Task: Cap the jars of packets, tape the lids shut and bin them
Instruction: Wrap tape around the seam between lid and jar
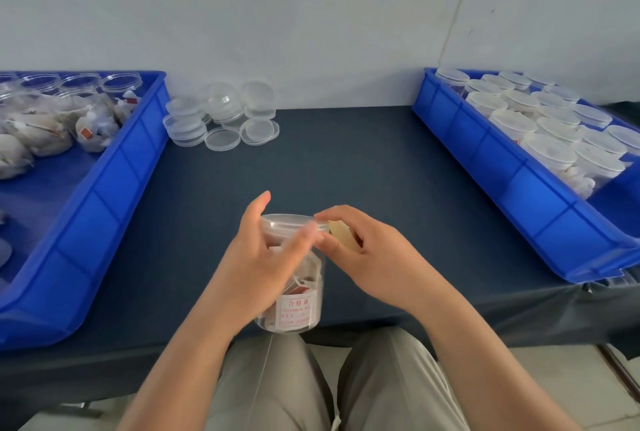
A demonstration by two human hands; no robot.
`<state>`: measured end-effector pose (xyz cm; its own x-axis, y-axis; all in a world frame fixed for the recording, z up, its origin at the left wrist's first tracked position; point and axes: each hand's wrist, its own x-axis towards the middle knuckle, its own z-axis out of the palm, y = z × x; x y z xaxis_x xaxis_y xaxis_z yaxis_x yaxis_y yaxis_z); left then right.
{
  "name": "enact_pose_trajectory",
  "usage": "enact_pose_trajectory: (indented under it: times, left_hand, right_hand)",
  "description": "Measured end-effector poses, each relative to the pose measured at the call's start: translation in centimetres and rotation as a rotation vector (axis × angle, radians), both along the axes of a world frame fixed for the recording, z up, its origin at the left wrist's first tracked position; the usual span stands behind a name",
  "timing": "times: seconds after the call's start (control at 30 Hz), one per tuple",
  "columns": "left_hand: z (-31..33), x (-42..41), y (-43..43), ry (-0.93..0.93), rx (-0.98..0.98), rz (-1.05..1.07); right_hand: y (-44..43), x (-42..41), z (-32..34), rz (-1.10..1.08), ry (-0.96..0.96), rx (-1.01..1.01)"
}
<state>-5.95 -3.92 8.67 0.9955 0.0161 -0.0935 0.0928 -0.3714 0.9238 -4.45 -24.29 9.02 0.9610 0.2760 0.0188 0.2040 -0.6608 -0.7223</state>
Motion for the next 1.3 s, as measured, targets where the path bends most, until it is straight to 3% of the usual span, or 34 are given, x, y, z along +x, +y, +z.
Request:
enact_pose_trajectory:
  times: [0.33, 0.6, 0.9, 1.07, 1.3]
  left_hand:
    - [-0.4, 0.6, 1.3, -0.101, -0.015, 0.104]
    - [-0.2, 0.2, 2.5, -0.05, -0.137, 0.107]
    - [-0.7, -0.5, 3.0, 0.044, -0.527, -0.07]
    - [-1.1, -0.3, 3.2, -0.018, -0.552, -0.213]
    - [-0.5, 0.8, 4.0, -0.101, -0.436, -0.306]
  right_hand:
    - [-1.7, -0.6, 2.2, 0.153, 0.127, -0.037]
    - [-3.4, 0.0, 3.0, 0.14, 0.018, -0.112]
    - [-2.5, 1.3, 2.4, 0.177, 0.042, -0.078]
    - [-2.0, 1.5, 2.3, 0.239, 0.066, -0.056]
    - [-1.9, 1.0, 2.1, 0.318, 0.069, -0.045]
